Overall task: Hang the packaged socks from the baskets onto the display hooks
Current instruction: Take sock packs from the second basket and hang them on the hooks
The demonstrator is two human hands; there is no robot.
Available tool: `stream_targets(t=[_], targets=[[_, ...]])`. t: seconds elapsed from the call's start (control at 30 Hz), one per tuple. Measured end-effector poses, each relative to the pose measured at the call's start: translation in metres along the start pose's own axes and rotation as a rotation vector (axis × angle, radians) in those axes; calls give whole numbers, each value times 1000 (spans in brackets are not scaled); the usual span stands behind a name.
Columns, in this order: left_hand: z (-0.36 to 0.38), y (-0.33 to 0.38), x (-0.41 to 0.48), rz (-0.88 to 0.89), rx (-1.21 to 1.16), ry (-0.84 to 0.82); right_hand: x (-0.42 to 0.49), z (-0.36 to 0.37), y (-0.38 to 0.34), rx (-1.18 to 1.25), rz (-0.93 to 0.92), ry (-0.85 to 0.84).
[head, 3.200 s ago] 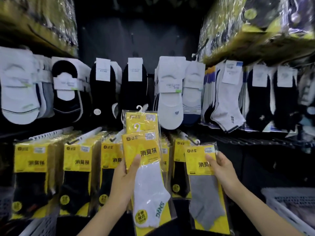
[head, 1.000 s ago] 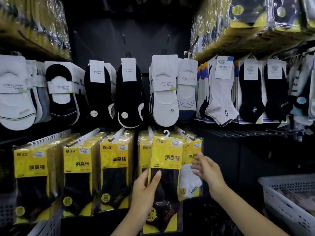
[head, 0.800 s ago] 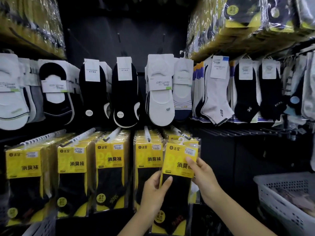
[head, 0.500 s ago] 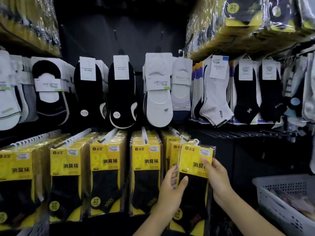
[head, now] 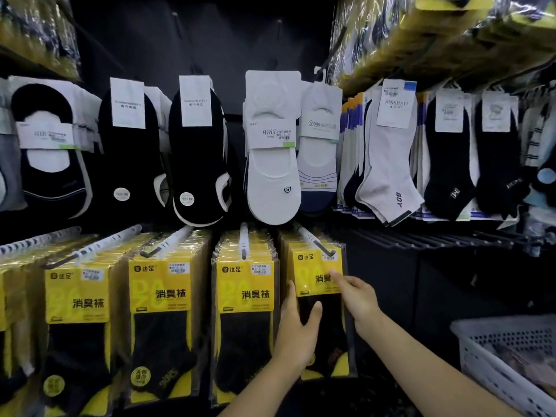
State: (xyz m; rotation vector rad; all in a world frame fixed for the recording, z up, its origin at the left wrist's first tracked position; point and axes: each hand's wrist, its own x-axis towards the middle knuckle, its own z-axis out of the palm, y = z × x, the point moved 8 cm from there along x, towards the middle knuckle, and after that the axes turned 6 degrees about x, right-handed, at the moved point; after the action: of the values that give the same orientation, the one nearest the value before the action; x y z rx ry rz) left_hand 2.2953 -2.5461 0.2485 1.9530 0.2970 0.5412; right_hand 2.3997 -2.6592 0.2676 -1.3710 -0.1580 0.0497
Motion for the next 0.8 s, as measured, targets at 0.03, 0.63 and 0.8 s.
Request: stream_targets(t=[0.03, 0.63, 0.8], targets=[[0, -1, 6, 5, -1, 6, 4, 0, 6, 6, 18, 9], [-29, -131, -132, -136, 56, -258, -121, -58, 123, -163, 135, 105], [-71, -257, -238, -342, 191, -246, -221, -46, 250, -305, 456, -95]])
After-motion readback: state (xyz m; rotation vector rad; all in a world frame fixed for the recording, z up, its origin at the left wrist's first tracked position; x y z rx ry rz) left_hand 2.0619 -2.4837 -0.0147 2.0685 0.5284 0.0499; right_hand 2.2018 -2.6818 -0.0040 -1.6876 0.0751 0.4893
